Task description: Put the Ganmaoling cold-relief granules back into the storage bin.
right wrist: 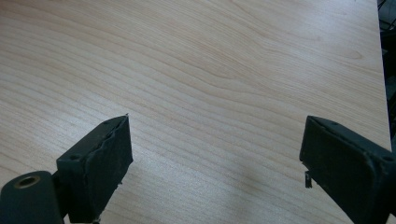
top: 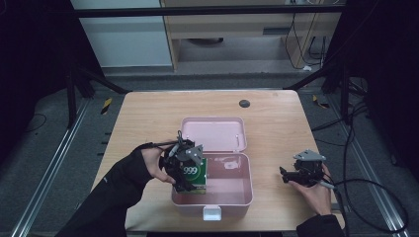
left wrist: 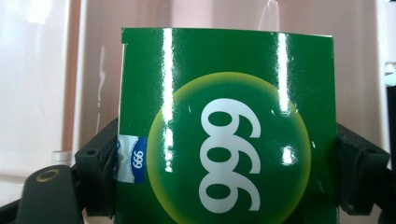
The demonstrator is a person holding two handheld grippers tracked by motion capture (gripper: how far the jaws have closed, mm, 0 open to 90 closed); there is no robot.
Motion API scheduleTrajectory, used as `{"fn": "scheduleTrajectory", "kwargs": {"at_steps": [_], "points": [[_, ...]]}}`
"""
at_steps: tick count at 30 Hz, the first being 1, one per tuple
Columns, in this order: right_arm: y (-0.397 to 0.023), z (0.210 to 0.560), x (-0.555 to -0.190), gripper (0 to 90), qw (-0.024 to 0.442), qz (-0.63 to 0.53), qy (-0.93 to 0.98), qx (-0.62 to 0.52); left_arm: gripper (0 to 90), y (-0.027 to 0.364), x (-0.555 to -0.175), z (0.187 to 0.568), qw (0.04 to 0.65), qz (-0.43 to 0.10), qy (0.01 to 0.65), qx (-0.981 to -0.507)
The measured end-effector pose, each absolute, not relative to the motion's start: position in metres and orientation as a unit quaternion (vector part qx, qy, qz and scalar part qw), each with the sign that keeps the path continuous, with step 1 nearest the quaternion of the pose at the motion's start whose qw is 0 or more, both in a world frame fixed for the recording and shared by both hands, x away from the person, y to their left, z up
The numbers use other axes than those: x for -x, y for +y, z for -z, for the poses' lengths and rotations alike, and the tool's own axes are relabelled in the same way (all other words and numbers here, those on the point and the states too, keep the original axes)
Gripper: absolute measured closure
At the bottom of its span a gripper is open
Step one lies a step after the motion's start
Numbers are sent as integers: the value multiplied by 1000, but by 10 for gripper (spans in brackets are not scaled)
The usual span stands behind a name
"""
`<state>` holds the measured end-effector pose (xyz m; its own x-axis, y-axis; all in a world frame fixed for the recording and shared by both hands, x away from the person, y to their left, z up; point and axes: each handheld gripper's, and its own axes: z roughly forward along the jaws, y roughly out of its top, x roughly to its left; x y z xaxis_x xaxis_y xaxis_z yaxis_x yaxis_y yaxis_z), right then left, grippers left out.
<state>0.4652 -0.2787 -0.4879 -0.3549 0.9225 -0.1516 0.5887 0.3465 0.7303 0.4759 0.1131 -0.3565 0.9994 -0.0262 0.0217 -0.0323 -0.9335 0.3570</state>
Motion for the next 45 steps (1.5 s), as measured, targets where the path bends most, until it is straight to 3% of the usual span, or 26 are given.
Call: {"fn": "scheduleTrajectory", "kwargs": {"at_steps": [31,38,45], "points": [[-278,490,-466,82,282,-288,773,-489,127,112,-477,396,162,-1,-10,-987],[-278,489,-466,81,281,-289,773,-490,131,113,-477,396,157,-5,-14,-987],[-278,489,-466,81,281,-289,773,-491,144,119,-477,379,196,-16,-3,-980]]}}
